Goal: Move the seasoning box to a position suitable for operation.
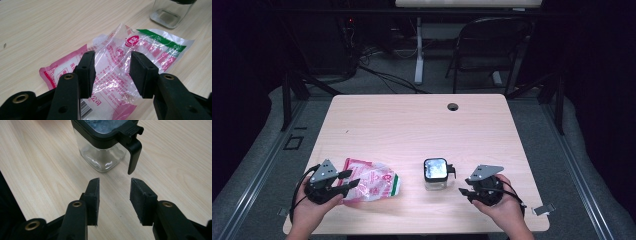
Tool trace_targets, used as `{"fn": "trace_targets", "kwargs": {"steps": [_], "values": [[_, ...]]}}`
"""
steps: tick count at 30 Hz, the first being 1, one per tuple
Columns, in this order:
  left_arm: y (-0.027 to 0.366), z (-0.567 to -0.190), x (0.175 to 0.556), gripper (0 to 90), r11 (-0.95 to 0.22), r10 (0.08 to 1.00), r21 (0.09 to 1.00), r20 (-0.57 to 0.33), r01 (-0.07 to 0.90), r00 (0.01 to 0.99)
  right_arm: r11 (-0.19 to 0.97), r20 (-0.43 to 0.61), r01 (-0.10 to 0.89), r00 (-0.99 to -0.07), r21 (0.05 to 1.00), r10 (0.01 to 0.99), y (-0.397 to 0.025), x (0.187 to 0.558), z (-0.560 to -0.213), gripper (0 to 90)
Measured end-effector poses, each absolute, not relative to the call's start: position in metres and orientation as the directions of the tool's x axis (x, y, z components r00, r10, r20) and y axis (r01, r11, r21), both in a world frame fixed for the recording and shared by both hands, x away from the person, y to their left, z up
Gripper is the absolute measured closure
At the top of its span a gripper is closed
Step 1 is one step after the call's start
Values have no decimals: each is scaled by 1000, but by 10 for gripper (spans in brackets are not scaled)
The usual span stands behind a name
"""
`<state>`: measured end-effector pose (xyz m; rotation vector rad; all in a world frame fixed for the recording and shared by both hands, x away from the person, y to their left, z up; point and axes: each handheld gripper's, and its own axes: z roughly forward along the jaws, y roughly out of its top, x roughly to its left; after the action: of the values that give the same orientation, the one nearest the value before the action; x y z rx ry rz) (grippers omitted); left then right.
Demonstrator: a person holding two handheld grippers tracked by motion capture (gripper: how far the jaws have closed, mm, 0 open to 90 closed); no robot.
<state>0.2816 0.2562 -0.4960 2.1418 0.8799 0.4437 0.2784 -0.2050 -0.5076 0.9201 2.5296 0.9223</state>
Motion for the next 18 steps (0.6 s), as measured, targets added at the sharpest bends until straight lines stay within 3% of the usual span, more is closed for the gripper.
{"fn": "trace_targets", "kwargs": {"steps": [9,18], "values": [[263,-500,276,545,-462,732,750,22,472,681,581,-30,479,-754,658,656,-199,291,-512,608],[272,-497,262,562,-442,753,753,15,488,658,570,-44,467,-746,676,665,-194,310,-517,682]]}}
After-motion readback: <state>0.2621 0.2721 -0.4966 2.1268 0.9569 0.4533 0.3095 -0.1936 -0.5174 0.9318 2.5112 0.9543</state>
